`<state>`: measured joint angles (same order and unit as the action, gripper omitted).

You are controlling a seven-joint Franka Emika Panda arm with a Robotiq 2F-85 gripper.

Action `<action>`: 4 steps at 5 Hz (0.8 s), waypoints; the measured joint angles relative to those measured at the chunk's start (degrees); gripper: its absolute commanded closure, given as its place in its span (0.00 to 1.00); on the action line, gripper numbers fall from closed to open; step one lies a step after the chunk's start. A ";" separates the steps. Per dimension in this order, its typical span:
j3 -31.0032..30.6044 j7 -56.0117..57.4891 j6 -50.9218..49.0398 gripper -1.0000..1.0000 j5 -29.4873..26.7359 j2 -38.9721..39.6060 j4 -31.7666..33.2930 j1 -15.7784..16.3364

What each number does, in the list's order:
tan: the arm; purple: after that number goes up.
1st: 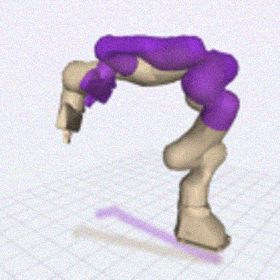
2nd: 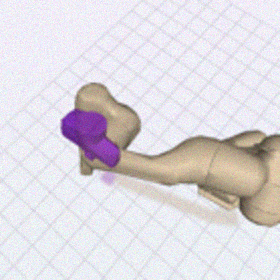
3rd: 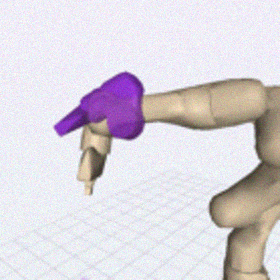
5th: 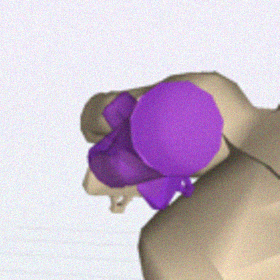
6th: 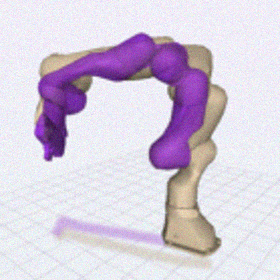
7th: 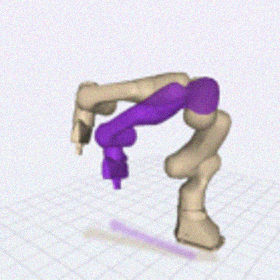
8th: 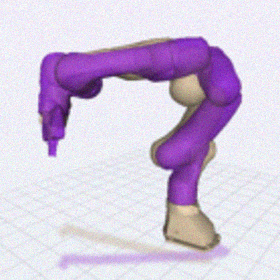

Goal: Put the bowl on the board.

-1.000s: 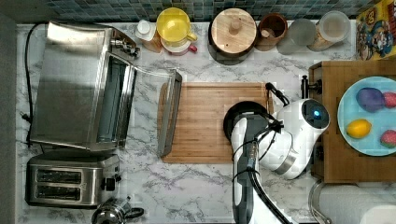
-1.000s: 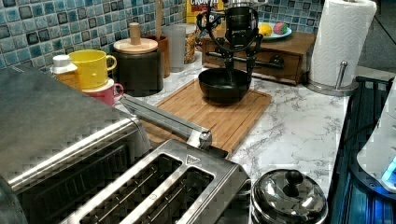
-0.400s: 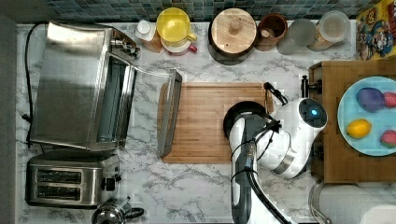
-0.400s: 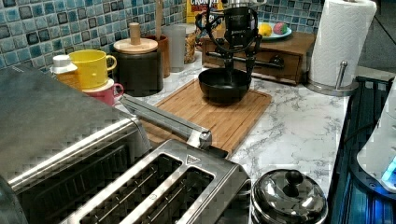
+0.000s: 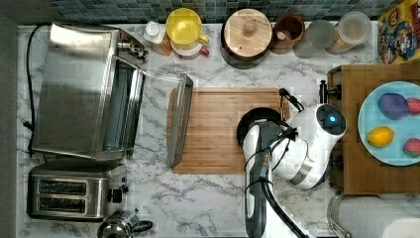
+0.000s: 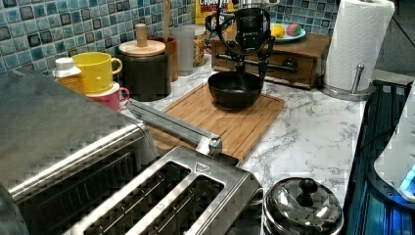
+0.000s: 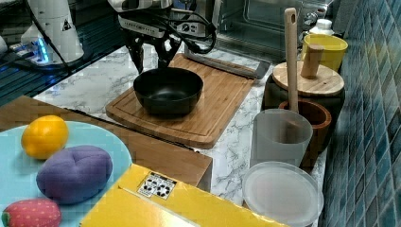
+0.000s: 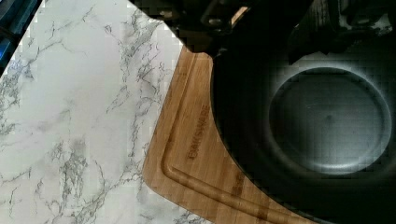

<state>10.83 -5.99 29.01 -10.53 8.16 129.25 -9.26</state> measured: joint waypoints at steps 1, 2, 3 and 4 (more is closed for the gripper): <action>0.33 -0.02 0.45 0.50 0.00 -0.05 0.00 0.23; 0.38 -0.02 0.50 0.50 0.00 0.01 0.00 0.17; 0.21 -0.02 0.76 0.50 -0.31 0.13 0.00 0.17; 0.11 -0.02 0.84 0.50 -0.30 0.08 0.00 0.16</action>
<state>10.94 -6.01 29.85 -10.83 8.23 129.25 -9.10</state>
